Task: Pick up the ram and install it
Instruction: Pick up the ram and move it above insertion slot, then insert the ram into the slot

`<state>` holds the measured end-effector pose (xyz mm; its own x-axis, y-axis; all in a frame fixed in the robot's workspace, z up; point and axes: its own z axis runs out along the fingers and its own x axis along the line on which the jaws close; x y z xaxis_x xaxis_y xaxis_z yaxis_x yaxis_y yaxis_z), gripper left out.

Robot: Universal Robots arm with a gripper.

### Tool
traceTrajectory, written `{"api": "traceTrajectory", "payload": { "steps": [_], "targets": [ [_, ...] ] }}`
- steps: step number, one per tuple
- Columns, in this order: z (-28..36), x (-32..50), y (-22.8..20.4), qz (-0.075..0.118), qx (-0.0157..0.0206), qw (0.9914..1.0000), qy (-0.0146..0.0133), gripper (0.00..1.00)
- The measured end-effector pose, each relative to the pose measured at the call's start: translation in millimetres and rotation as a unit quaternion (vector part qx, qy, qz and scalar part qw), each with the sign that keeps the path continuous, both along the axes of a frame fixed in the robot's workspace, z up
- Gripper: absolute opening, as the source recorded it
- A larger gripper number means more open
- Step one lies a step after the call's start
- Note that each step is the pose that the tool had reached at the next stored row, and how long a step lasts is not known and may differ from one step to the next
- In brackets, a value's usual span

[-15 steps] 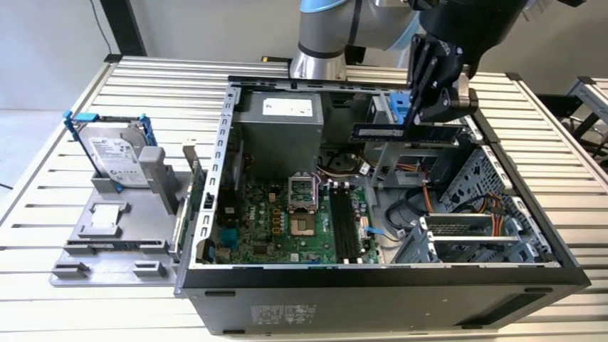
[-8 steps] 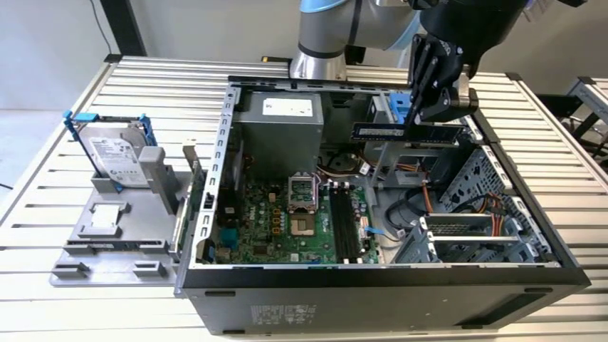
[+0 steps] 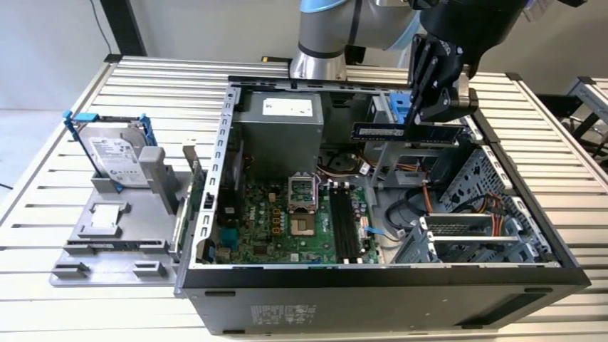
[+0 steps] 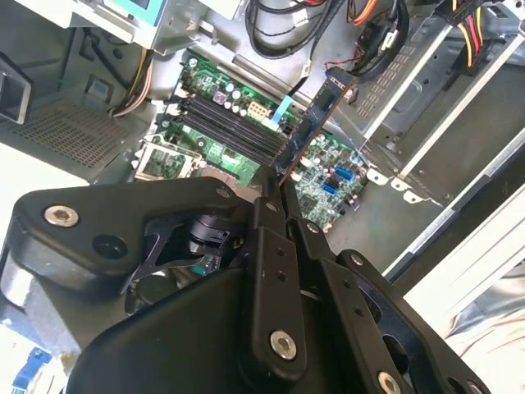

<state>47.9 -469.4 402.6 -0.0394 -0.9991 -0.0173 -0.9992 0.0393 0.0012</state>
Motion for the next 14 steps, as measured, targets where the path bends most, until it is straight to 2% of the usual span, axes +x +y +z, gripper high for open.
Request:
{"api": "traceTrajectory", "payload": {
  "steps": [2,6,11,14],
  "targets": [
    [0.0,0.0,0.0,-0.003,0.0000,1.00000,0.0000,0.00],
    [0.0,0.0,0.0,-0.032,0.0000,0.99948,0.0000,0.00],
    [0.0,0.0,0.0,-0.066,0.0000,0.99782,0.0001,0.00],
    [0.0,0.0,0.0,-0.087,0.0000,0.99625,0.0003,0.00]
  ]
}}
